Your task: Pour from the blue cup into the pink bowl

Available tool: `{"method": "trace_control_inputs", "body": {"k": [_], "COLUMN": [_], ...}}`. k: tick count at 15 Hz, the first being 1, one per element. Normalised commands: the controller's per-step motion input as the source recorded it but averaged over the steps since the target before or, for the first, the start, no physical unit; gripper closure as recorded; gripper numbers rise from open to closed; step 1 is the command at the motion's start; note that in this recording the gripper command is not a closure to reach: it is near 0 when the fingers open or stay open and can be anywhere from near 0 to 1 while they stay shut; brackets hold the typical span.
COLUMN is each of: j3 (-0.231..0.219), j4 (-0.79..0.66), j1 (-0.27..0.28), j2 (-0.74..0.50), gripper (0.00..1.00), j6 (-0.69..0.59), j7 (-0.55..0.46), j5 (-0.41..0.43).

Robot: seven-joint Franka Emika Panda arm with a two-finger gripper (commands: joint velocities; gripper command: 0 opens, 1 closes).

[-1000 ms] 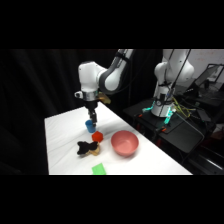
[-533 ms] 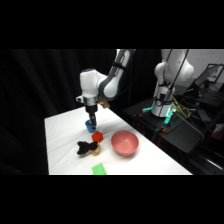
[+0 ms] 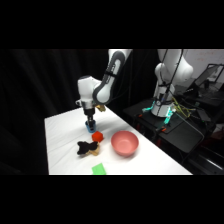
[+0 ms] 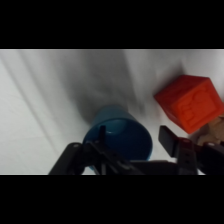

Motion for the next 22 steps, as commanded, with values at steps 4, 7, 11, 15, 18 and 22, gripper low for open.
{"method": "trace_control_inputs", "body": {"k": [4, 7, 11, 15, 18, 22], "j3": [0.045, -0.022, -0.168, -0.26, -0.064, 0.138], "j4": [0.07, -0.01, -0.2, -0.38, -0.35, -0.29], "j1": [-0.032, 0.051, 0.198, 0.291, 0.189, 0.144], "j2": [-0.04, -0.12, -0.38, -0.69, -0.75, -0.56], "gripper": [1.0, 0.24, 0.03, 0.05, 0.09, 0.1], "j6": [-0.01, -0.02, -0.22, -0.35, -0.49, -0.35], "j7": [0.0, 0.07, 0.24, 0.36, 0.26, 0.27], "j5": [0.074, -0.009, -0.178, -0.396, -0.336, -0.233]}}
